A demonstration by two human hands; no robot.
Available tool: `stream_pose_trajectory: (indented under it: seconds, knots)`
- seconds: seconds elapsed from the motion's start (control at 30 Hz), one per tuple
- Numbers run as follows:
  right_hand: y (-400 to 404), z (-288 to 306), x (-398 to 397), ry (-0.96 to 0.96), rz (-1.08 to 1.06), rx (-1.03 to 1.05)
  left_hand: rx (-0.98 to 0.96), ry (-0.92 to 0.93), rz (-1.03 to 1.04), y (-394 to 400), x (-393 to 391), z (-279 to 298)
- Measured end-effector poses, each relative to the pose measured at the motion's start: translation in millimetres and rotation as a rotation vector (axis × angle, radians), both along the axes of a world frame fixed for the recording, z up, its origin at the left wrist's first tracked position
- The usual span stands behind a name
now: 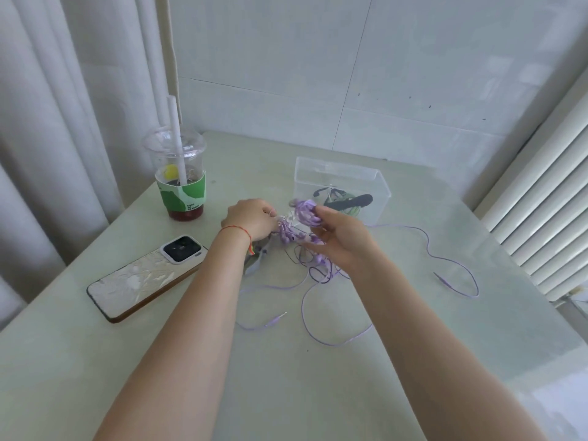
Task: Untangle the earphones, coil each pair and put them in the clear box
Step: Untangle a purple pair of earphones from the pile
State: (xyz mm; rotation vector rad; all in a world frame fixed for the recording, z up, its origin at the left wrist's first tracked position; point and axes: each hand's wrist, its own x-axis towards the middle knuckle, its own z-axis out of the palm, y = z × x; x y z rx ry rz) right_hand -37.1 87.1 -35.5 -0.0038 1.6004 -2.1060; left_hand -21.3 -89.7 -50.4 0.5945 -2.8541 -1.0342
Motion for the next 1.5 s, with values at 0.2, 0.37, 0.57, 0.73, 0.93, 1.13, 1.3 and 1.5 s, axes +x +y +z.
stream_pose_trajectory:
  seconds: [0.2,0.37,0.57,0.73,0.93,1.13,1.3,1.5]
  knots:
    - [24.4,1.9,-14.4,-0.057,-0.179,-0.003,-0.161,0.17,0.043,9.1,-1.8,1.5]
    - [21.7,3.2,-19.8,-0.049,-0.206,0.028,-0.129,0.351,0.011,11.9,-2.2,10.4]
    - [48.4,12.0,-32.8,0.063,-0.382,0.066,0.4,0.349,-0.133,46.6,5.6,23.7]
    - [63.6,41.0,-38.2,0.045,-0.591,-0.004,0.586,0.008,-0.498,65.2,7.3,26.0]
    - [49.5,39.5,-30.3,0.127,-0.419,-0.045,-0.079,0.284,0.035,38.1,-4.5,6.6]
    - [36.4,16.6,-27.0,0.099,-0.262,-0.003,-0.372,0.14,-0.061,48.8,-12.9,-8.3]
    - [36.8,14.3,-26.8,0.108,-0.248,-0.007,-0.338,0.155,-0.075,47.2,-13.1,-11.6]
    - [46.7,24.8,-28.6,0.097,-0.243,-0.16,0.642,0.364,-0.042,51.3,-8.0,22.8]
